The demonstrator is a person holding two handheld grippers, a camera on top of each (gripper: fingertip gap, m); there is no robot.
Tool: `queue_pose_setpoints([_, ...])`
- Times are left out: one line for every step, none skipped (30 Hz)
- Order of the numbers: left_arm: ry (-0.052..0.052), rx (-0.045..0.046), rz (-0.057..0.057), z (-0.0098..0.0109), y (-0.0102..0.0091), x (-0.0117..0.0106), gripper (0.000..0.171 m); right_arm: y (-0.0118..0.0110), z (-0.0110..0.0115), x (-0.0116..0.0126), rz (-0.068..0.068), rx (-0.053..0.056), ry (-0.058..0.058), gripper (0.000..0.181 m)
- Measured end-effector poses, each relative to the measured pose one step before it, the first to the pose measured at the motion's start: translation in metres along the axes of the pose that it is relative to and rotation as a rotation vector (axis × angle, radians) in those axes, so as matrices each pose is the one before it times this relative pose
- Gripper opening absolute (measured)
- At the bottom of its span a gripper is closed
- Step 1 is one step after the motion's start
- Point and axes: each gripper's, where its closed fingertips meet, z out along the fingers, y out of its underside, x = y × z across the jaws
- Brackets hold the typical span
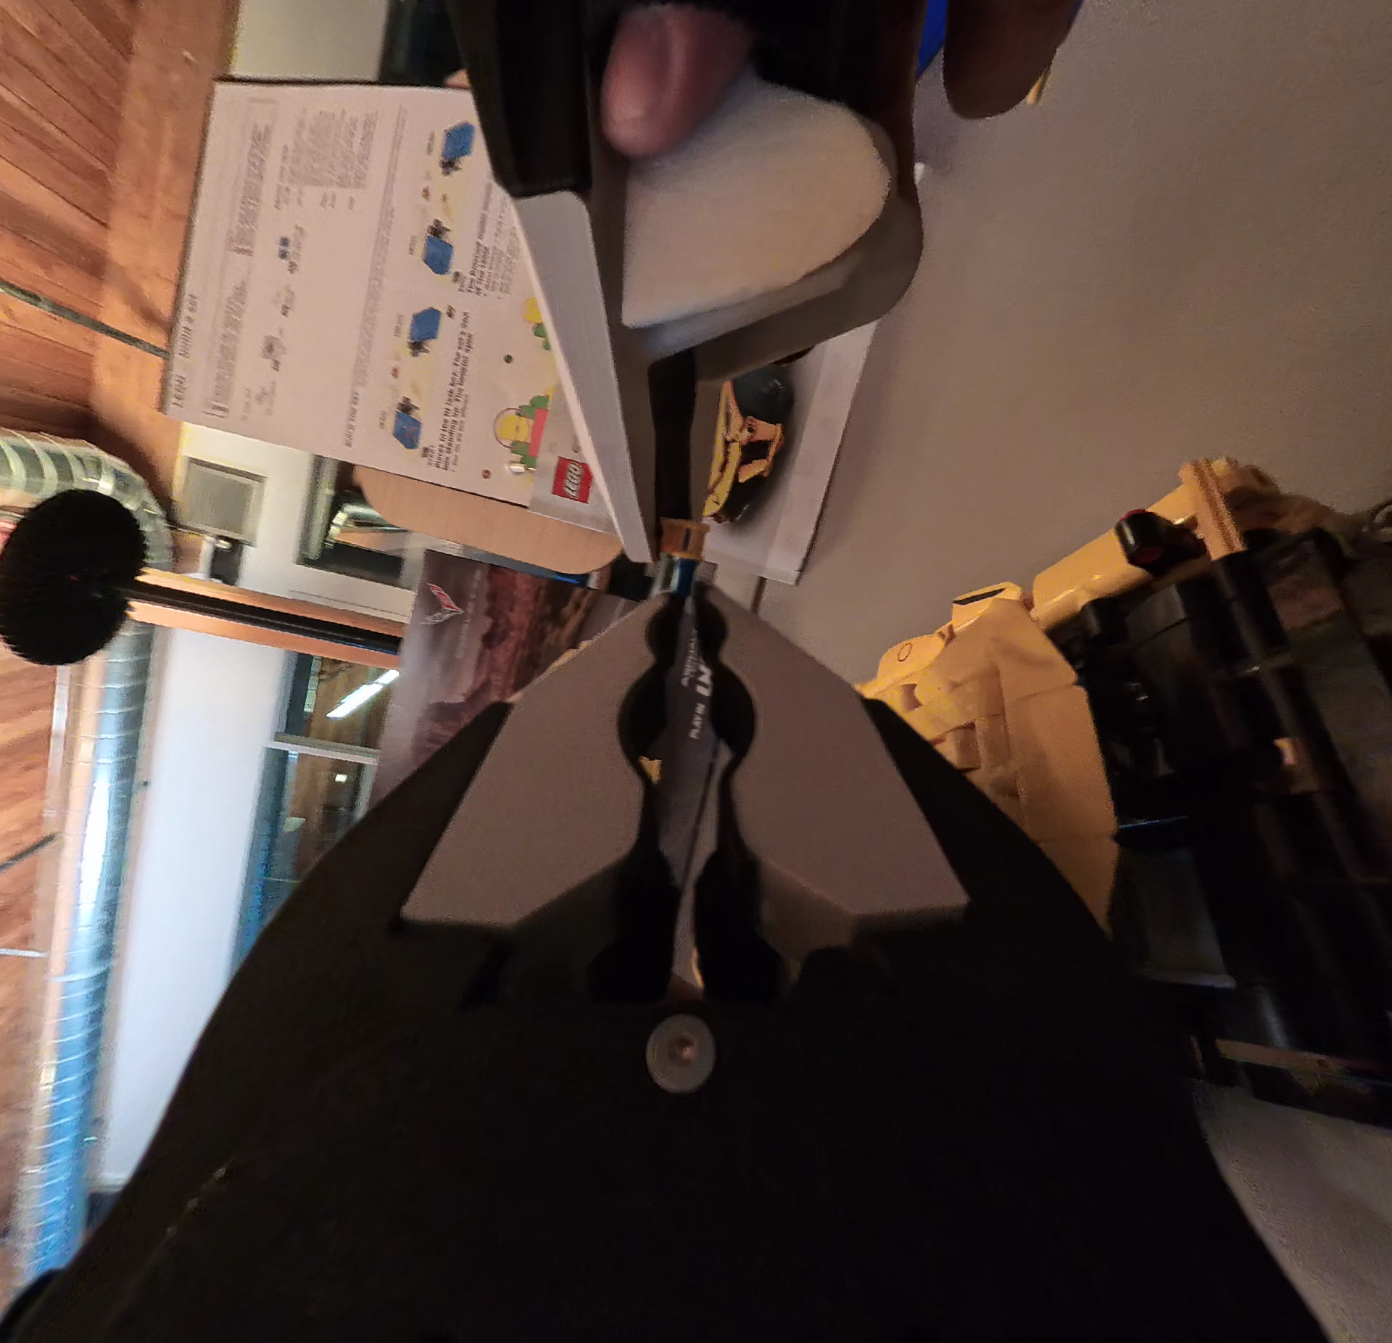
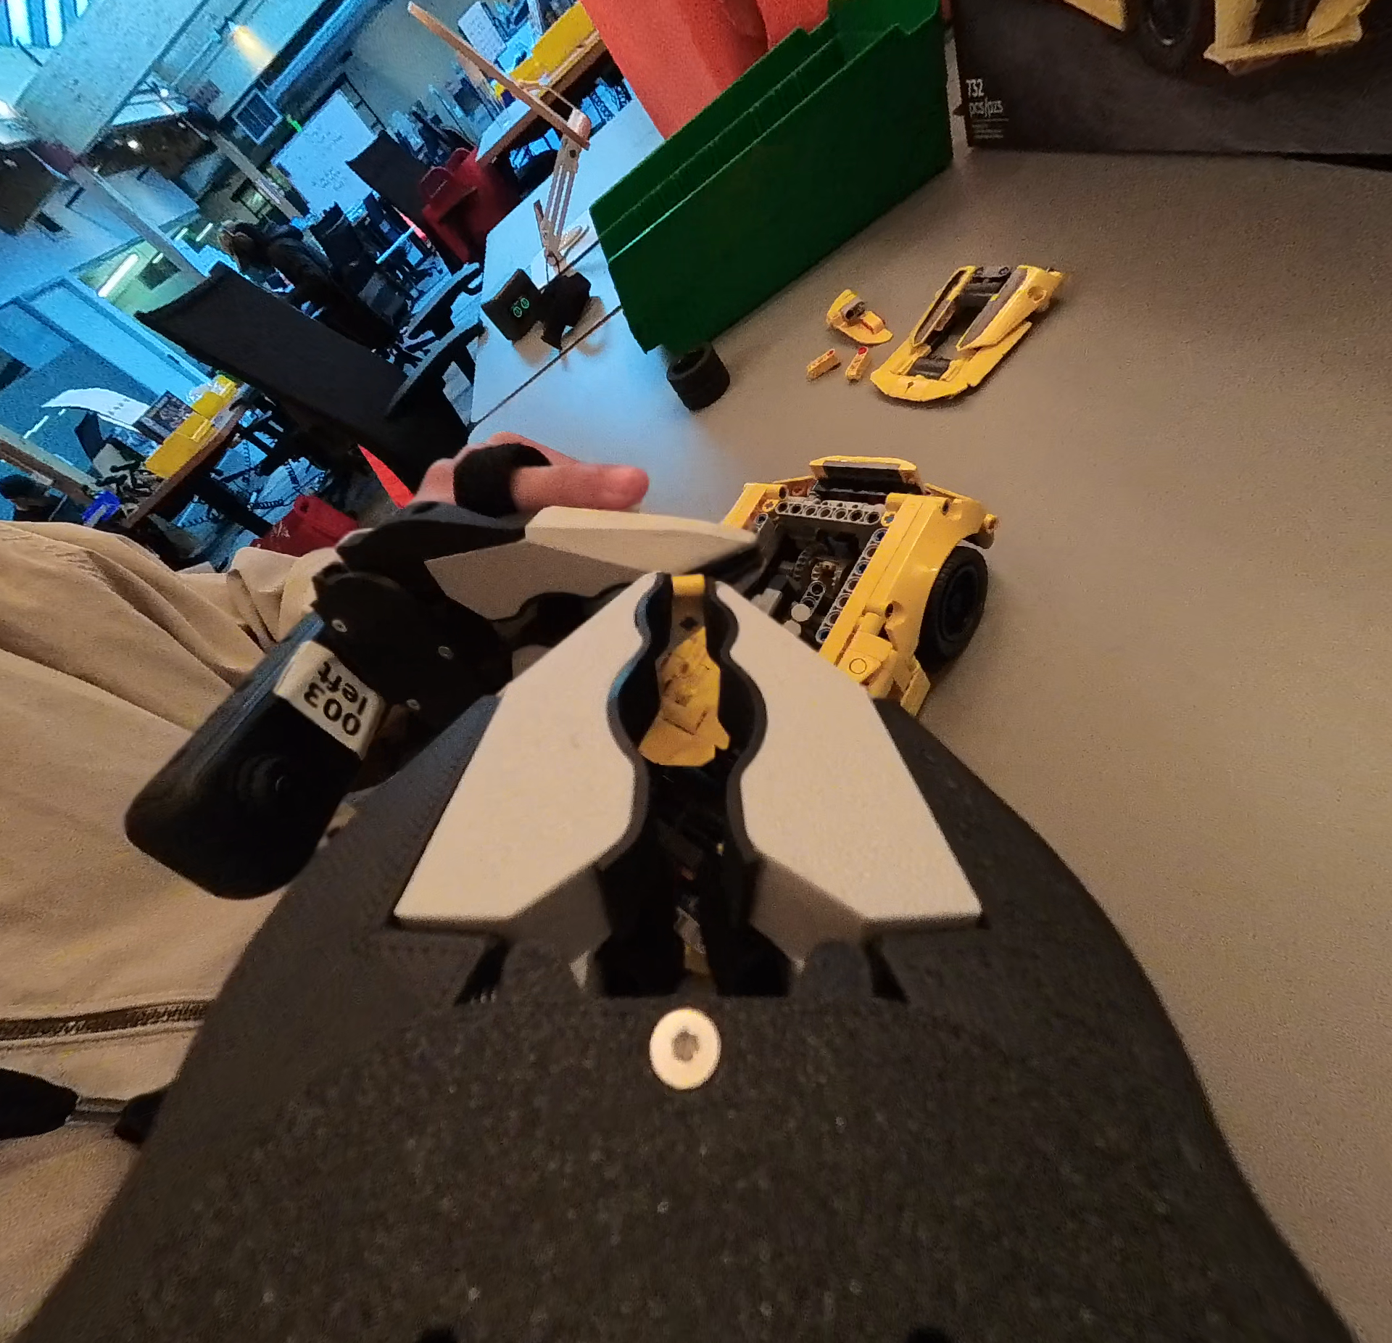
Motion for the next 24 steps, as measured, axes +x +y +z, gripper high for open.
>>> queue_pose_setpoints([-0.0166, 0.0078, 0.0269, -0.00088, -0.001, -0.00079, 0.0, -0.0006, -0.00011, -0.00157, 0.0082, 0.0061, -0.0117, 0.007])
queue_pose_setpoints([-0.0194, 0.00353, 0.0199, -0.00076, -0.0007, -0.0011, 0.0, -0.00076, -0.00015, -0.00132, 0.0074, 0.004, -0.0107, 0.006])
queue_pose_setpoints([-0.0093, -0.00226, 0.0095, 0.00008, 0.00027, -0.0002, 0.0, 0.00015, 0.0, -0.00007, 0.0008, -0.0011, -0.0012, 0.006])
queue_pose_setpoints([-0.0025, -0.01069, -0.0003, 0.00065, 0.00125, -0.00007, 0.0, 0.00087, 0.00043, 0.00104, -0.0009, -0.0079, 0.0067, 0.006])
queue_pose_setpoints([-0.0102, -0.00564, -0.0104, 0.00016, -0.00016, -0.00232, 0.006, 0.00007, 0.00028, 0.00114, -0.0029, -0.0025, 0.0081, 0.006])
queue_pose_setpoints([-0.0072, 0.00276, -0.0153, -0.00034, -0.00161, -0.00292, 0.016, -0.00027, 0.00042, 0.00056, -0.0051, -0.0006, 0.0048, 0.006])
queue_pose_setpoints([0.0156, 0.00281, -0.0121, -0.00024, -0.00161, 0.00067, 0.018, -0.00049, 0.00038, 0.0007, -0.0015, 0.002, 0.0044, 0.006])
queue_pose_setpoints([0.0135, -0.00378, -0.0061, 0.0004, -0.00045, 0.00155, 0.019, -0.00218, -0.00019, 0.00103, 0.0014, 0.0131, 0.0055, 0.006])
queue_pose_setpoints([-0.0018, -0.00264, 0.0035, 0.00043, -0.00026, 0.00052, 0.019, -0.00292, -0.00042, 0.00063, 0.0041, 0.0199, 0.0024, 0.006])
queue_pose_setpoints([-0.0032, 0.00272, 0.0104, 0.00003, -0.00069, 0.00091, 0.017, -0.0003, 0.00007, -0.00043, 0.0069, 0.0008, -0.0057, 0.006])
queue_pose_setpoints([-0.0064, -0.00109, 0.0119, -0.00014, 0.00039, 0.00018, 0.008, 0.00168, 0.0003, 0.00107, 0.0066, -0.0101, 0.0013, 0.006])
queue_pose_setpoints([0.0113, -0.00018, 0.0086, -0.00009, 0.00056, 0.00248, 0.003, 0.00158, 0.0006, 0.00141, 0.0075, -0.0047, 0.0018, 0.006])
queue_pose_setpoints([0.0058, -0.00269, -0.0048, 0.0, 0.00061, 0.00087, 0.002, 0.00036, 0.00053, 0.00039, 0.0154, 0.0072, -0.0079, 0.006])
queue_pose_setpoints([0.0039, 0.0055, -0.0126, -0.00086, -0.00012, -0.00037, 0.002, -0.00031, 0.00007, -0.00119, 0.0202, 0.0096, -0.0178, 0.006])
queue_pose_setpoints([0.0135, 0.00777, -0.0194, -0.00108, -0.0004, -0.00003, 0.002, 0.00027, -0.00005, -0.00077, 0.0109, 0.0031, -0.0113, 0.006])
queue_pose_setpoints([0.0127, 0.00797, -0.0199, -0.00065, -0.00031, -0.00081, 0.002, -0.00056, -0.00081, -0.00131, 0.0053, 0.007, -0.0137, 0.006])
queue_pose_setpoints([0.003, 0.01302, -0.0134, -0.00072, -0.00095, -0.00223, 0.002, -0.00142, -0.00104, -0.00218, 0.024, 0.0088, -0.0272, 0.006])
queue_pose_setpoints([0.0057, 0.01127, -0.0029, -0.00079, -0.00101, -0.00145, 0.002, -0.00045, -0.00122, -0.00169, 0.0261, -0.003, -0.0311, 0.006])
queue_pose_setpoints([0.0083, 0.00754, 0.0012, -0.00031, -0.00041, -0.00058, 0.003, 0.00037, -0.00065, -0.0006, 0.0241, -0.0084, -0.0239, 0.006])
queue_pose_setpoints([0.0028, 0.00516, 0.0008, -0.00033, 0.00035, -0.00043, 0.003, 0.00009, -0.00004, -0.00042, 0.0199, -0.0063, -0.0194, 0.006])
queue_pose_setpoints([0.0027, 0.00032, 0.0048, -0.00037, 0.00109, 0.00063, 0.003, 0.00127, 0.00062, 0.00071, 0.0161, -0.0122, -0.0081, 0.006])
queue_pose_setpoints([0.0105, -0.00667, 0.01, -0.00037, 0.00181, 0.00236, 0.003, 0.00248, 0.00082, 0.00198, 0.0078, -0.0192, 0.0011, 0.006])
queue_pose_setpoints([0.0051, 0.0, 0.0108, -0.00046, 0.0009, 0.00181, 0.002, 0.00217, -0.00012, 0.00104, 0.005, -0.0198, -0.0009, 0.006])
queue_pose_setpoints([-0.0011, -0.00763, 0.0078, -0.00076, 0.00146, 0.00024, 0.002, 0.00115, -0.00062, -0.00035, 0.0102, -0.0091, -0.0021, 0.006])
